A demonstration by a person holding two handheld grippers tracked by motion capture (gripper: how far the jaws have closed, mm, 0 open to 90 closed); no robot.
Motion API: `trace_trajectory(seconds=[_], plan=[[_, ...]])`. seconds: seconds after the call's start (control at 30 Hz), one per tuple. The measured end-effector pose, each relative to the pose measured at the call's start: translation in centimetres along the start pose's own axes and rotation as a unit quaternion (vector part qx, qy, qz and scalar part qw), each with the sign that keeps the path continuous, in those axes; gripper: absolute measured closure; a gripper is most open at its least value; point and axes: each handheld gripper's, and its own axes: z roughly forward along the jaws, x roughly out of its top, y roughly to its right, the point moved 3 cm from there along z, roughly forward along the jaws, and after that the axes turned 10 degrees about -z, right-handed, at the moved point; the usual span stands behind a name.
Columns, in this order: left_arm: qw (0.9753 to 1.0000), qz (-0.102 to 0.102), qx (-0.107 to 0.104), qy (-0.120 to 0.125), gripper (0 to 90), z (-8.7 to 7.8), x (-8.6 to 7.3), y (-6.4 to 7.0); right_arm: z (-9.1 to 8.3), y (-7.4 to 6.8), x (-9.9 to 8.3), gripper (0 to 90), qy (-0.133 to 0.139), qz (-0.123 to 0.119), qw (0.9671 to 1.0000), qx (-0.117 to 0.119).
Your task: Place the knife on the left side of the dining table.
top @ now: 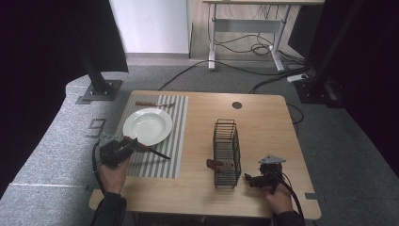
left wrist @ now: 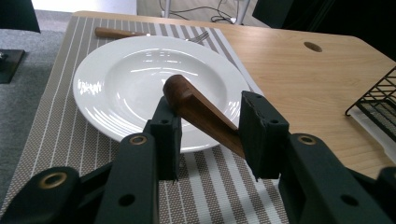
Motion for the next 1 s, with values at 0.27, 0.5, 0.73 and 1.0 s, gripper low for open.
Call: trace_trajectory(seconds=[0.27, 0.5, 0.73, 1.0], plan=[[0.9997, -0.025, -0.004, 0.0, 55.7, 0.2, -1.2, -1.6, 0.0, 0.0, 0.0, 0.0, 0.0, 0.0, 1.0, 0.0], [0.9985, -0.052, -0.017, 0.0, 54.1, 0.5, -2.0, -2.8, 0.0, 0.0, 0.0, 0.0, 0.0, 0.0, 1.0, 0.0], [0.9983, -0.056, -0.013, -0.009, 49.1, 0.6, -2.7, -4.1, 0.0, 0.0, 0.0, 0.0, 0.0, 0.0, 1.0, 0.0], [0.9962, -0.081, -0.024, -0.02, 47.9, 1.0, -3.3, -5.4, 0.0, 0.0, 0.0, 0.0, 0.0, 0.0, 1.0, 0.0]])
